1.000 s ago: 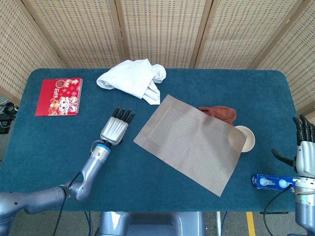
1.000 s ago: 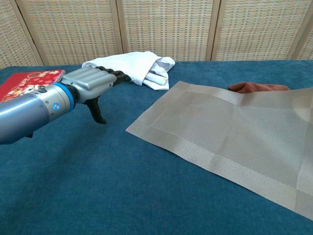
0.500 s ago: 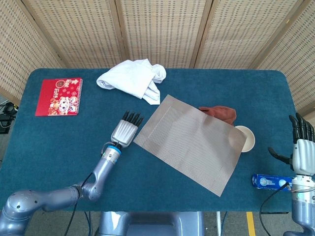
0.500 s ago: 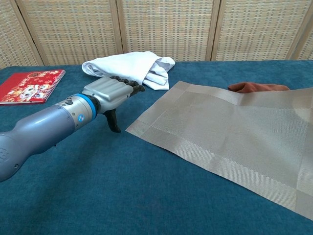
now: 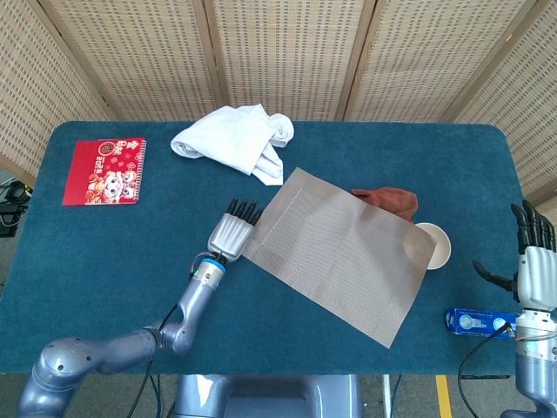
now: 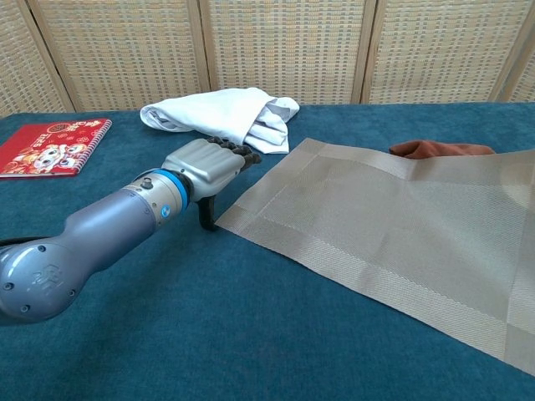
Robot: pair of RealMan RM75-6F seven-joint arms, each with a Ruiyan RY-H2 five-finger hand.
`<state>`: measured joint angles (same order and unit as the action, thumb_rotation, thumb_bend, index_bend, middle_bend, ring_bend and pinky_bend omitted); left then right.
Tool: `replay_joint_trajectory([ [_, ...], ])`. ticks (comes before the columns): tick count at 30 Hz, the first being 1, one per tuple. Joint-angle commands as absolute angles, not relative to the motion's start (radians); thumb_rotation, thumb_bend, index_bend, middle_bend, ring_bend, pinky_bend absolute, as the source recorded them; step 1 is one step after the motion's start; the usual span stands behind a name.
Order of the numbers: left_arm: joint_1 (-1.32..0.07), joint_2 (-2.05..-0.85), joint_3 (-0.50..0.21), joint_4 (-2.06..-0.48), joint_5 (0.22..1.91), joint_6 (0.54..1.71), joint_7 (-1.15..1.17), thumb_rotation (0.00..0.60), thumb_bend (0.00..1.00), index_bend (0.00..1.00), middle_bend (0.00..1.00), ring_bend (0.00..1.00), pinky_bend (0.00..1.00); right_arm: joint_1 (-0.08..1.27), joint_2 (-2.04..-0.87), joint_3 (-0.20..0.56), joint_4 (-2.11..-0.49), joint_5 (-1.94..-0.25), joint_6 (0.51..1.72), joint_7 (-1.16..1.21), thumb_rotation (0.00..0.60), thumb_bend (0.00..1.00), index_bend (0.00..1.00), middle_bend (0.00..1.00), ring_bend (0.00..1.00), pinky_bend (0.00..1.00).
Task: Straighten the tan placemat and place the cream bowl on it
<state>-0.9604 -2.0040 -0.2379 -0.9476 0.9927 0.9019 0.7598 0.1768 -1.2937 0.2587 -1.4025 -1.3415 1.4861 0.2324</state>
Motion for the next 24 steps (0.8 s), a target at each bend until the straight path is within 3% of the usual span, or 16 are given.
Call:
replay_joint_trajectory([
  [1, -0.971, -2.028, -0.238, -0.919, 1.014, 0.91, 0.74, 0.6, 0.24, 0.02, 0.0, 0.0, 0.0, 0.177, -1.294, 0.259, -1.402, -1.342, 1.487, 0.235, 0.6, 0.29, 0.0, 0.0, 0.0, 0.0],
  [6, -0.975, -2.045, -0.234, -0.9, 1.048, 0.926, 0.706, 0.6, 0.53, 0.06, 0.0, 0.0, 0.0, 0.176, -1.295, 0.258, -1.402, -1.342, 1.485, 0.239, 0.6, 0.29, 0.0, 0.0, 0.0, 0.0],
  [13, -0.97, -2.056, -0.226, -0.886, 1.097, 0.945, 0.646, 0.6, 0.68, 0.12, 0.0, 0.0, 0.0, 0.177, -1.295, 0.254, -1.404, -1.347, 1.483, 0.24, 0.6, 0.29, 0.0, 0.0, 0.0, 0.0],
  [20, -0.962, -2.064, -0.219, -0.871, 1.117, 0.938, 0.626, 0.6, 0.65, 0.23, 0.0, 0.0, 0.0, 0.175, -1.292, 0.253, -1.409, -1.35, 1.485, 0.243, 0.6, 0.29, 0.0, 0.0, 0.0, 0.0],
  [24, -0.961, -2.073, -0.221, -0.861, 1.12, 0.939, 0.625, 0.6, 0.59, 0.4, 0.0, 0.0, 0.0, 0.174, -1.29, 0.252, -1.411, -1.351, 1.484, 0.247, 0.6, 0.29, 0.0, 0.0, 0.0, 0.0],
])
